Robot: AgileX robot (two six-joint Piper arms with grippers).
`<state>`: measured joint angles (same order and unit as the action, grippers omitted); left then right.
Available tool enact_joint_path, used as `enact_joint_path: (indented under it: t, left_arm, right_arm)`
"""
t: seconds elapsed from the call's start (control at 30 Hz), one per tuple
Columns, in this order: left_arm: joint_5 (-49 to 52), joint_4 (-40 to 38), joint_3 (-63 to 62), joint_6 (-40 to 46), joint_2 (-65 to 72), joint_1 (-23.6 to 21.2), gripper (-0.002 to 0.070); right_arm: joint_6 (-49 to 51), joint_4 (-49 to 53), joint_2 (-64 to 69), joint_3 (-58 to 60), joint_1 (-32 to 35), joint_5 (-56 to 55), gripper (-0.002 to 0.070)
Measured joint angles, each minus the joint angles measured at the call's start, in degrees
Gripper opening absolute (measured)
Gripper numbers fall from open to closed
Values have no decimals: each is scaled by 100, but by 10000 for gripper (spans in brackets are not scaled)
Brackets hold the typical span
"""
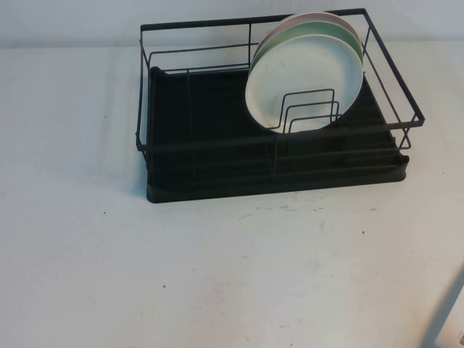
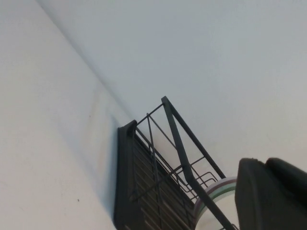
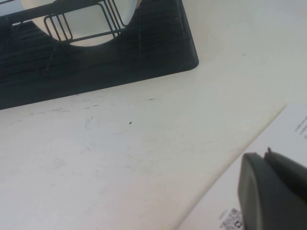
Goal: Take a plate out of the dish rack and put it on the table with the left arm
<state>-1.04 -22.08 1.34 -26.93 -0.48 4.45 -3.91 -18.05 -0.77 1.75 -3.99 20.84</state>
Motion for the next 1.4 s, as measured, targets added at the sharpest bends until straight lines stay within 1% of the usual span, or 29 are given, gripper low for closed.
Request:
enact_joint_path:
  t: [0.2, 0.27, 0.3, 0.4, 0.47, 0.57, 0.7, 0.8, 0.9, 1.0, 1.07, 1.17, 1.27, 1.4]
  left_arm:
    - [-64, -29, 0, 59, 0, 0, -3]
    - [166, -29, -25, 262, 0, 0, -3]
    - [457, 2, -121, 463, 73, 0, -3]
    - [1482, 92, -746, 1355, 585, 0, -3]
    - [2223, 131, -1389, 2191, 1137, 0, -3]
    - [3187, 167, -2395, 3191, 2115, 0, -3]
    - [3944, 179, -3711, 4332, 3319, 0, -3]
    - [4359, -22, -4502, 5166, 4226, 0, -3]
    - [4742, -598, -5144, 6290, 5017, 0, -3]
    - [5022, -1442, -5576, 7755, 5783, 0, -3]
    - [5157, -2145, -5796, 8708, 6279, 0, -3]
    - [5243, -3162, -6039, 9848, 6934, 0, -3]
    - [5243, -3972, -6284, 10532, 7467, 0, -3]
    - [5228, -4228, -6754, 10783, 8042, 131, 1]
  right_arm:
    - [0, 0, 0, 0, 0, 0, -20]
    - [0, 0, 0, 0, 0, 0, -20]
    - [0, 0, 0, 0, 0, 0, -20]
    - [0, 0, 0, 0, 0, 0, -20]
    - [0, 0, 0, 0, 0, 0, -20]
    - [0, 0, 0, 0, 0, 0, -20]
    - [0, 0, 0, 0, 0, 0, -20]
    - [0, 0, 0, 0, 0, 0, -20]
    - [0, 0, 0, 0, 0, 0, -21]
    - [0, 0, 0, 0, 0, 0, -20]
    - [0, 0, 0, 0, 0, 0, -20]
    - [0, 0, 0, 0, 0, 0, -20]
    - [0, 0, 0, 0, 0, 0, -20]
    - [0, 0, 0, 0, 0, 0, -20]
